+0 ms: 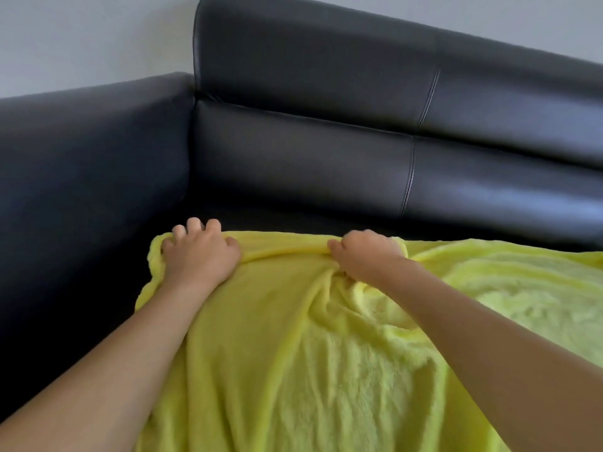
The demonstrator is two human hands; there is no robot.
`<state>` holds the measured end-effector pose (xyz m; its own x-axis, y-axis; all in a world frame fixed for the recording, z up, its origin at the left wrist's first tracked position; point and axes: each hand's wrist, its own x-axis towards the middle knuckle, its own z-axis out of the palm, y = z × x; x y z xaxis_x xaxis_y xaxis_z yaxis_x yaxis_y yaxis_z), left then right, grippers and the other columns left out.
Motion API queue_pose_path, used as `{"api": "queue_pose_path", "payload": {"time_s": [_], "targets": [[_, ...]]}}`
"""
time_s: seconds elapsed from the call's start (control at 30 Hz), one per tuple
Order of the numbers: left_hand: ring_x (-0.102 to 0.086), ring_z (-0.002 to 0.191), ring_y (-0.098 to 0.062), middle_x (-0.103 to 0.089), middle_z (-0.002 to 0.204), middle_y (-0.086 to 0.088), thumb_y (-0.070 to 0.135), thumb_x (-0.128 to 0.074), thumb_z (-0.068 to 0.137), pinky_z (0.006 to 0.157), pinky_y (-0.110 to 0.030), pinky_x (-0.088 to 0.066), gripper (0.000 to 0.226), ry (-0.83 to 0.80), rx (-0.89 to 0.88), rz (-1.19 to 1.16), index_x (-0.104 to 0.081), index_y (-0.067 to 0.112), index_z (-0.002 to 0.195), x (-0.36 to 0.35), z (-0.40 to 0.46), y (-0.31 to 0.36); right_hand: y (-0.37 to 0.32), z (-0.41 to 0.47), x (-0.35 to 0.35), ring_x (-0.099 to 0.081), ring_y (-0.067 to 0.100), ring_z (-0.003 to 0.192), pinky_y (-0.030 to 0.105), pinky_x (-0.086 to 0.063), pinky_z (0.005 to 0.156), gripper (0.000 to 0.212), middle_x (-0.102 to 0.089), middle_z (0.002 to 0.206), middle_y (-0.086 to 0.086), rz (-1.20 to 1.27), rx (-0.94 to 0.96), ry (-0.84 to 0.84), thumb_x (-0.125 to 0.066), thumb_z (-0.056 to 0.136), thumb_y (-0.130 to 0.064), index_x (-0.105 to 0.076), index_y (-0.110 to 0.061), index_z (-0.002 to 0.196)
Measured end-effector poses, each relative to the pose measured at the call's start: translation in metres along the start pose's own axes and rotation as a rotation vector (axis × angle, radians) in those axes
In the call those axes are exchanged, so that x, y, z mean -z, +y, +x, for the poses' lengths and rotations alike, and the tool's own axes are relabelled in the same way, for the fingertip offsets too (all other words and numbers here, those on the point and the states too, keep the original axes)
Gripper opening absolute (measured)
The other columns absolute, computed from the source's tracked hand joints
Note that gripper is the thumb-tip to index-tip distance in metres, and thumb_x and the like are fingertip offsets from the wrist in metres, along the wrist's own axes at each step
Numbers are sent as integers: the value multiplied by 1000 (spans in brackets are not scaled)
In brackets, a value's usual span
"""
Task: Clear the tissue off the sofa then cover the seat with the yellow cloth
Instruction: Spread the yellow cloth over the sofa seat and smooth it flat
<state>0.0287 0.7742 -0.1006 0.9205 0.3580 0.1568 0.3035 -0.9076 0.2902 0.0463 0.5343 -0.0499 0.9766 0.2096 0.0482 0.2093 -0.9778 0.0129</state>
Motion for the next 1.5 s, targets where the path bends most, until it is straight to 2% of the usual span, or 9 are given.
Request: {"api": "queue_pose_path", "payload": {"time_s": [0.17, 0.3, 0.53, 0.67, 0.77, 0.93, 1.2, 1.37, 1.5], "targets": [[-40, 97, -33, -46, 107, -11, 9, -47, 86, 79, -41, -36, 7, 235, -144, -35, -52, 12, 90, -8, -3, 0, -3, 9, -26, -60, 23, 80, 30, -40, 56, 31, -60, 92, 0, -24, -7, 130, -36, 98, -49, -46, -20, 107], [-48, 80, -33, -51, 87, -10, 2, -50, 79, 67, -41, -33, 12, 327, -296, 176, -53, 13, 84, -8, 9, 4, -2, 4, -52, -52, 24, 76, 33, -43, 67, 23, -53, 82, 3, -3, 207, 543, -56, 88, -31, -65, -12, 77], [-49, 61, -24, -50, 67, -1, -4, -36, 83, 50, -34, -31, 23, 192, -281, 75, -39, 15, 97, -14, 42, 11, -4, 5, -51, -49, 19, 85, 30, -40, 74, 38, -51, 86, -1, 46, 151, 341, -37, 97, -38, -64, -15, 81], [-53, 72, -28, -58, 81, -8, 11, -38, 96, 57, -38, -35, 7, 164, -201, -80, -34, 13, 101, -12, 41, 10, -3, 9, -51, -49, 26, 109, 38, -38, 94, 37, -53, 114, 6, 68, -14, 230, -31, 95, -41, -51, -15, 112], [-51, 113, -36, -54, 122, -17, 41, -35, 99, 85, -44, -42, 38, -19, -103, -67, -39, 11, 121, 0, 23, 16, 3, 18, -50, -27, 31, 139, 45, -19, 116, 60, -31, 152, 13, 59, -92, -12, -20, 95, -48, -30, -16, 144], [9, 148, -39, 8, 164, -3, 80, -9, 84, 108, -71, 4, 81, -367, 72, 89, -1, 40, 154, 0, -4, 17, 8, 37, -44, 0, 31, 148, 47, -2, 120, 67, 0, 162, 13, 44, -108, -202, -11, 97, -53, -3, -19, 155], [8, 150, -30, 6, 164, 4, 88, -10, 78, 114, -64, 5, 75, -385, -115, 56, -5, 59, 147, -2, 26, -10, 17, 54, -45, -2, 26, 149, 45, -4, 120, 65, -4, 162, 7, 65, -69, -175, -14, 98, -52, -10, -22, 155], [7, 150, -22, 4, 164, 10, 83, -11, 83, 116, -55, 7, 66, -401, -212, 39, -8, 61, 145, -4, 55, -26, 8, 52, -42, -35, 25, 133, 36, -26, 111, 48, -40, 144, 2, 51, 229, 218, -33, 96, -39, -51, -21, 137], [8, 150, -18, 2, 163, 12, 78, -14, 87, 119, -47, 7, 64, -425, -268, 8, -11, 58, 147, -5, 74, -32, 9, 60, -44, -41, 16, 130, 31, -35, 104, 48, -46, 141, -7, 156, 255, 57, -31, 99, -45, -50, -27, 139]]}}
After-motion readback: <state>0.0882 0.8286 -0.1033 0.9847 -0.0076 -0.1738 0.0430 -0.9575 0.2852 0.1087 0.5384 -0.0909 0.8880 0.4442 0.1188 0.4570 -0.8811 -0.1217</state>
